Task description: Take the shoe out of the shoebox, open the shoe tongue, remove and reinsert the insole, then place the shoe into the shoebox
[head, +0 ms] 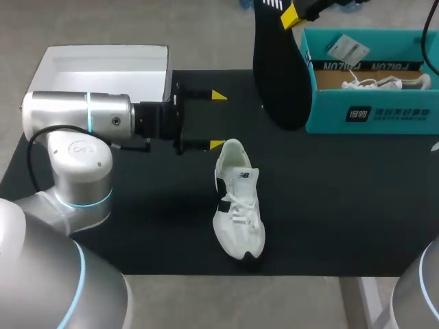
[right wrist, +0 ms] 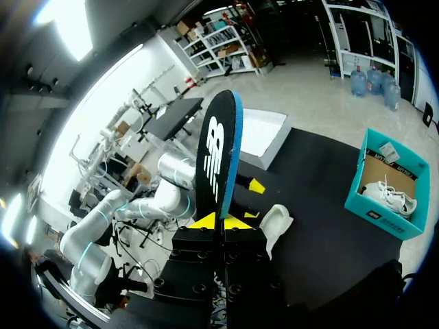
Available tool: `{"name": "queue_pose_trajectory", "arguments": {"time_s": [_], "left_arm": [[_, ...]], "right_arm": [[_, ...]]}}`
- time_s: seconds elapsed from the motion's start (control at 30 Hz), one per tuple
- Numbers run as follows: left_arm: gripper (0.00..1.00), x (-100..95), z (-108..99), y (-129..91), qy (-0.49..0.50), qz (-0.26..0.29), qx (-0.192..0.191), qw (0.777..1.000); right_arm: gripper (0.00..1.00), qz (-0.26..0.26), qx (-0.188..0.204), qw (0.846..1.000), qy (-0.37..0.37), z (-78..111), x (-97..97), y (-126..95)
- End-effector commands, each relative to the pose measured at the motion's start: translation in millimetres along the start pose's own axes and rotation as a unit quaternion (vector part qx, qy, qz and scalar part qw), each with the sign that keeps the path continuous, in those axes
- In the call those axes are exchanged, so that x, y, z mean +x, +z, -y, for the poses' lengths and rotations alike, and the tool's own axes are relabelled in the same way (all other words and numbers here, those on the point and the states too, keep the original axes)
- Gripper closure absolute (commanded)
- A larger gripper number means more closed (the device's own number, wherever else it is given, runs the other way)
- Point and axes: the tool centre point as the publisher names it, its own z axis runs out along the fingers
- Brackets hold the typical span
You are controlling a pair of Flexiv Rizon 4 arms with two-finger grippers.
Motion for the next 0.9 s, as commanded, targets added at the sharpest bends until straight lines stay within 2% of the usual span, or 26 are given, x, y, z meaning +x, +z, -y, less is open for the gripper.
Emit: {"name": "queue_pose_trajectory", "arguments": {"time_s": [0.03, 0.3, 0.5, 0.53, 0.63, 0.9], "left_arm": [[0.00, 0.4, -0.2, 0.4, 0.001, 0.000, 0.000, 1.000], [0.00, 0.4, -0.2, 0.4, 0.001, 0.000, 0.000, 1.000], [0.00, -13.6, 13.1, 22.2, 0.054, 0.040, 0.037, 0.997], [0.00, -16.3, 15.5, 25.3, 0.060, 0.046, 0.058, 0.995], [0.00, -21.1, 21.2, 35.4, 0.081, 0.052, 0.083, 0.992], [0.00, -44.0, 19.8, 45.2, 0.108, 0.047, 0.097, 0.988]], "right_arm": [[1.00, 0.001, 0.001, 1.000, 0.001, -1.6, 0.0, 1.5], [1.00, 0.001, 0.001, 1.000, 0.001, -1.6, 0.0, 1.5], [1.00, 0.001, 0.001, 1.000, 0.001, -1.6, 0.0, 1.5], [1.00, 0.001, 0.001, 1.000, 0.001, -1.6, 0.0, 1.5], [1.00, 0.001, 0.001, 1.000, 0.001, -1.6, 0.0, 1.5], [1.00, 0.001, 0.001, 1.000, 0.001, -1.6, 0.0, 1.5]]}}
